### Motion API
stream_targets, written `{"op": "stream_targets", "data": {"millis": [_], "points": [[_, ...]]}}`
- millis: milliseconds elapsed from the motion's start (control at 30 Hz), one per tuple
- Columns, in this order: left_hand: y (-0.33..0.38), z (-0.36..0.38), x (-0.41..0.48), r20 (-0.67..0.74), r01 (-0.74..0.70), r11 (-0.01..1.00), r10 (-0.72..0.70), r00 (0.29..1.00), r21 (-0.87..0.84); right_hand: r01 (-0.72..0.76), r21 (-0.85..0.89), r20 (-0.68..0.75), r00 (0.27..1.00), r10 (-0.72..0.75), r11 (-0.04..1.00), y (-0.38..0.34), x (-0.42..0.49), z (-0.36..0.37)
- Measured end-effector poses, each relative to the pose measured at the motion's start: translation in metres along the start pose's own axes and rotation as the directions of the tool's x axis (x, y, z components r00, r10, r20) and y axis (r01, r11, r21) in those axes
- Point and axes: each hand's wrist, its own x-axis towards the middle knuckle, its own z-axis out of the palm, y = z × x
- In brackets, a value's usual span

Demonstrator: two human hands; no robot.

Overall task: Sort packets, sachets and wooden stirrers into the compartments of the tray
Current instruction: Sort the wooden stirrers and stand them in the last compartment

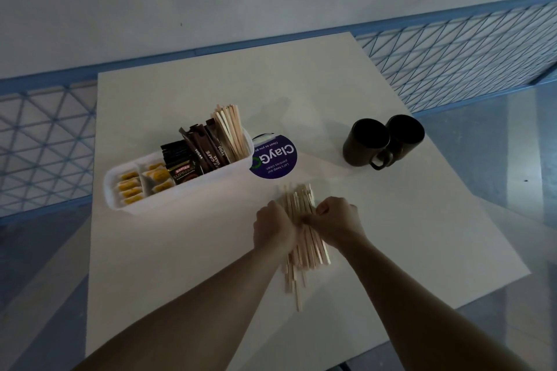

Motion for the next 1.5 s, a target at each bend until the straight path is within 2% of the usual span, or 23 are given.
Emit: {"op": "stream_targets", "data": {"millis": [667, 967, 1267, 1500], "points": [[0.008, -0.005, 0.001, 0.046, -0.02, 0.999, 0.018, 0.999, 0.037, 0.019, -0.053, -0.008, 1.0, -0.02, 0.998, 0.007, 0.011, -0.005], [0.009, -0.001, 0.002, -0.033, -0.01, 0.997, 0.013, 0.999, 0.081, 0.018, -0.018, -0.01, 1.0, -0.018, 1.0, 0.009, 0.011, -0.002], [0.009, 0.001, 0.007, -0.015, -0.012, 0.997, 0.013, 1.0, 0.077, 0.022, -0.006, -0.024, 0.999, -0.023, 1.0, 0.01, 0.014, -0.001], [0.009, 0.008, 0.011, -0.066, -0.023, 0.989, 0.033, 0.997, 0.144, 0.023, -0.016, -0.013, 1.0, -0.023, 1.0, 0.013, 0.015, -0.003]]}}
